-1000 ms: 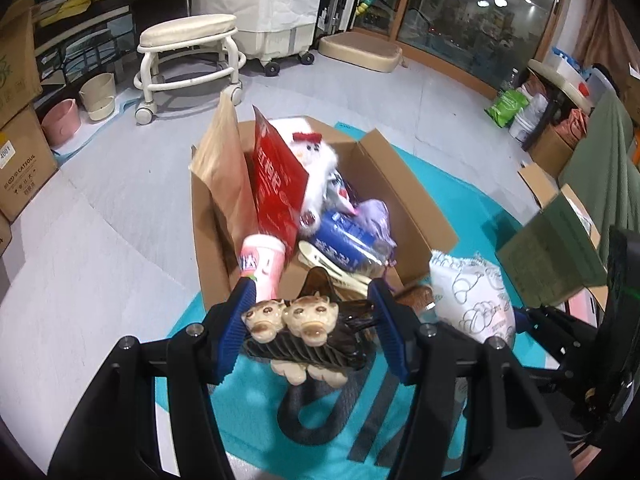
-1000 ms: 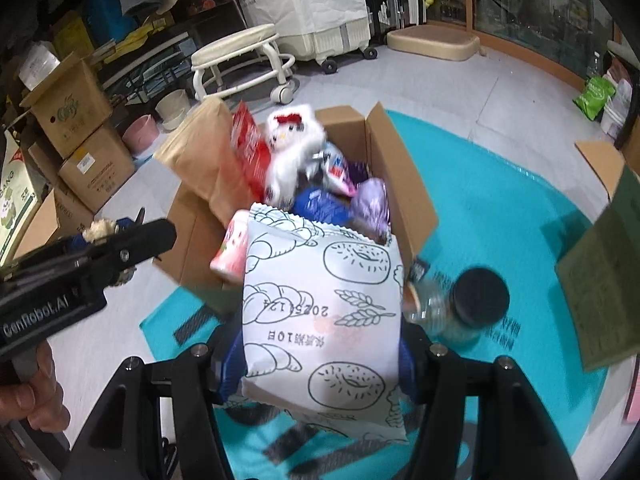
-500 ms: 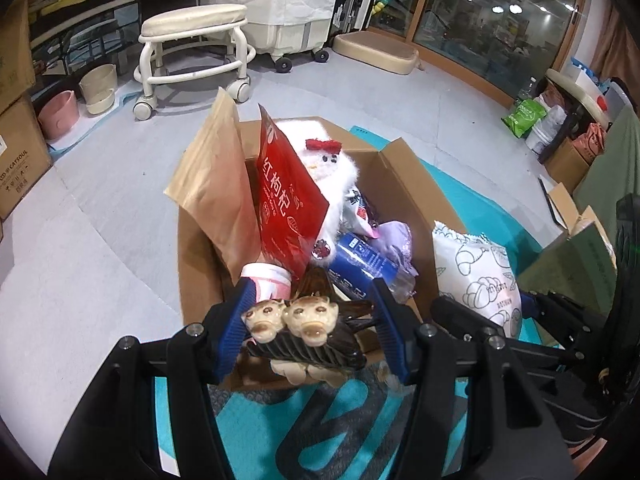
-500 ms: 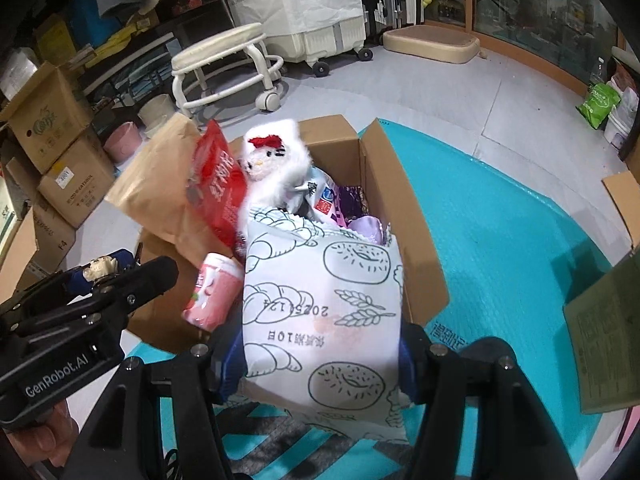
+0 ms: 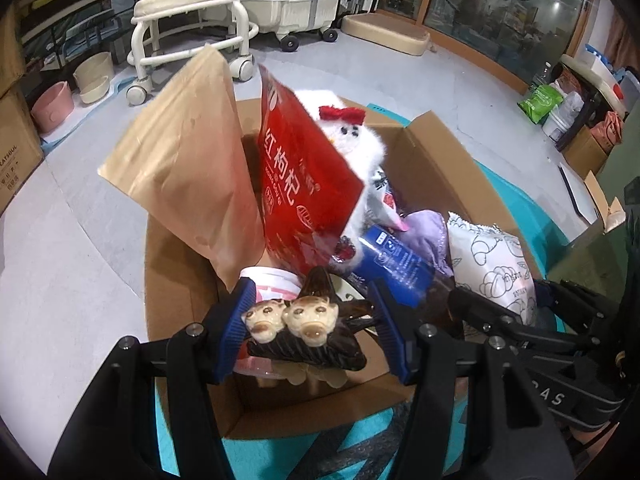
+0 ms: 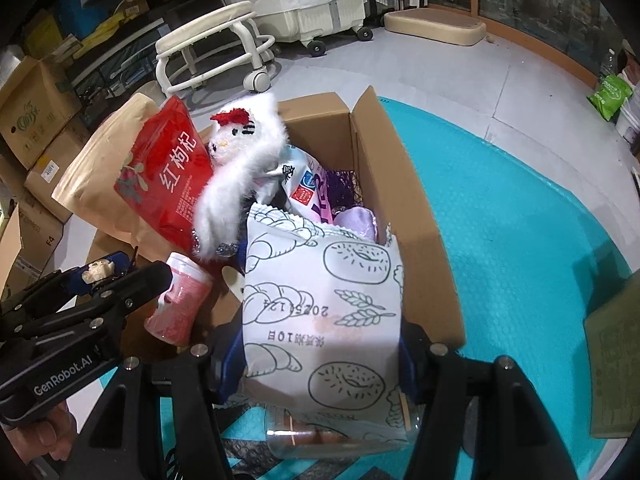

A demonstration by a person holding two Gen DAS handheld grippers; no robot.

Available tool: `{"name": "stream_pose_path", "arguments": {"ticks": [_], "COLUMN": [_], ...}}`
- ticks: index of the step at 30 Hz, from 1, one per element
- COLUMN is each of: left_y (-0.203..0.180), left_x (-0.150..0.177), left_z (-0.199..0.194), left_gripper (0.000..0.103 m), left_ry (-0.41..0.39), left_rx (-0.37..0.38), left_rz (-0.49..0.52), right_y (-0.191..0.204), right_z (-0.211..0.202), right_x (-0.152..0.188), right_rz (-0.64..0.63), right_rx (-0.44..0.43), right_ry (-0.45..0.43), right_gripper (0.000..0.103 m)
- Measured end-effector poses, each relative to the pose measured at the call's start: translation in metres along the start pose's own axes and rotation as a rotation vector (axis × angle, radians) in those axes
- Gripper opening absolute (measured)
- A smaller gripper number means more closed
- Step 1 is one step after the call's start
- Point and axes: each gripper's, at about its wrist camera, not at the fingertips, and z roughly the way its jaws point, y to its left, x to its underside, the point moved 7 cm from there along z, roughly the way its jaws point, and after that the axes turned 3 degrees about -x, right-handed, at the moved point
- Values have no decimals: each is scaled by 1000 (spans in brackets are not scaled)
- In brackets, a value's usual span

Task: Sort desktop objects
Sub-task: 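Open both tools to drop the hair clip and pouch into the box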

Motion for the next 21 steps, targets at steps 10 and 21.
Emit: {"name": "stream_pose_path", "arguments": {"ticks": [10, 21], "left_y": [5, 9], "left_x": [-8, -6], "left_z": [18, 11], "left_gripper": [63, 102], "left_ry": [19, 11], "left_rx": [-15, -9], "left_rz": [-7, -19], "right_y": [9, 12], "right_z": [15, -2], "right_x": [-5, -3], "right_rz": [-67, -127], "right_rx": [-30, 13], "right_ry": [6, -57], "right_gripper": [63, 69]}}
